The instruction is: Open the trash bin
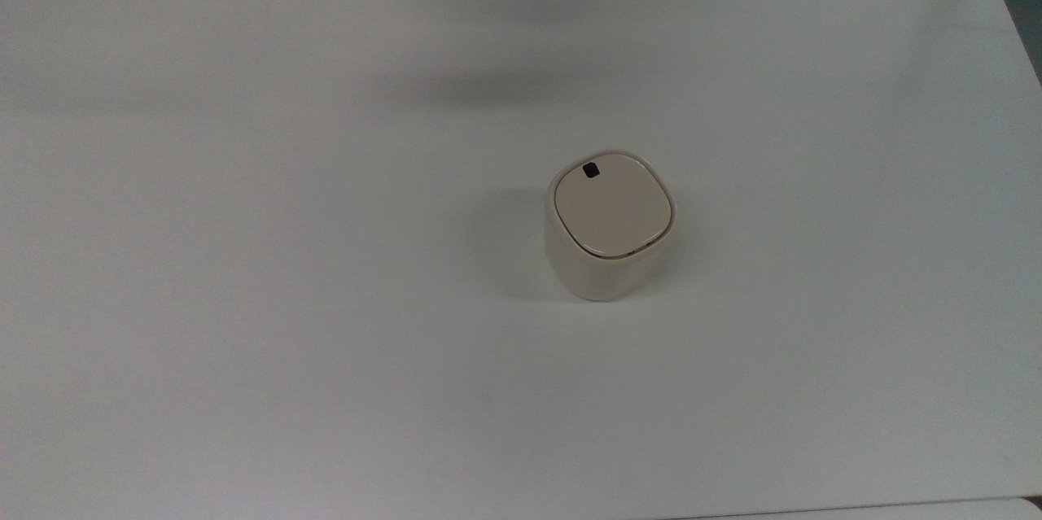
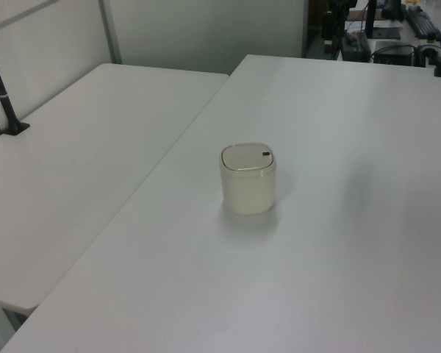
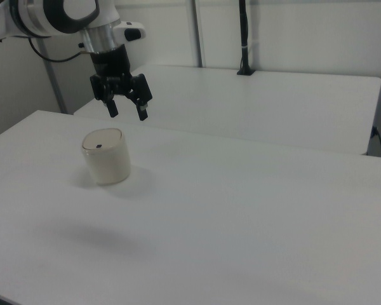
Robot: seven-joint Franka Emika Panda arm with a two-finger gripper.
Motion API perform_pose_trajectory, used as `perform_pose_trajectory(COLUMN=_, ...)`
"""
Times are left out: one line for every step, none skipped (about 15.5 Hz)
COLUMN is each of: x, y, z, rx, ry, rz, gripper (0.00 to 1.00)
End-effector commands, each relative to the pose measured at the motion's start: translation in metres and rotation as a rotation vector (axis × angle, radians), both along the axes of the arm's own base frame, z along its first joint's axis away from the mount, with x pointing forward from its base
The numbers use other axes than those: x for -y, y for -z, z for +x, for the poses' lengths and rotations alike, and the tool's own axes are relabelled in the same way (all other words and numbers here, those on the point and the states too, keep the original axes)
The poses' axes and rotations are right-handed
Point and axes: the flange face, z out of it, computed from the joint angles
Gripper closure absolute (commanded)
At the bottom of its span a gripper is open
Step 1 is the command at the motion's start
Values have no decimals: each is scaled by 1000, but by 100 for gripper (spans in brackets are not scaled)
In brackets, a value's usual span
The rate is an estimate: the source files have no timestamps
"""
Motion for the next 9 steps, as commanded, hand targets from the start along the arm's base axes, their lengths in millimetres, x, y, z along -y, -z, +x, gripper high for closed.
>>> perform_pose_trajectory(x=3, y=0, z=-3, rx=4, ry=18, rz=-4, gripper=0)
perform_pose_trajectory(x=3, y=0, z=-3, rx=4, ry=19, rz=-4, gripper=0)
perform_pose_trajectory(x=3, y=0, z=-3, rx=4, ry=19, rz=-4, gripper=0)
perform_pose_trajectory(x=4, y=0, z=-3, rx=4, ry=20, rz=-4, gripper=0)
perform_pose_trajectory(x=4, y=0, z=-4, rx=2, ry=20, rz=-4, gripper=0)
perform_pose_trajectory(x=3, y=0, z=-3, rx=2, ry=19, rz=-1, gripper=0)
perform_pose_trajectory(x=3, y=0, z=-3, rx=2, ry=19, rz=-1, gripper=0)
perform_pose_trajectory(x=2, y=1, z=-3, rx=0, ry=16, rz=-1, gripper=6)
perform_pose_trajectory(x=2, y=1, z=-3, rx=-1, ry=5, rz=-1, gripper=18)
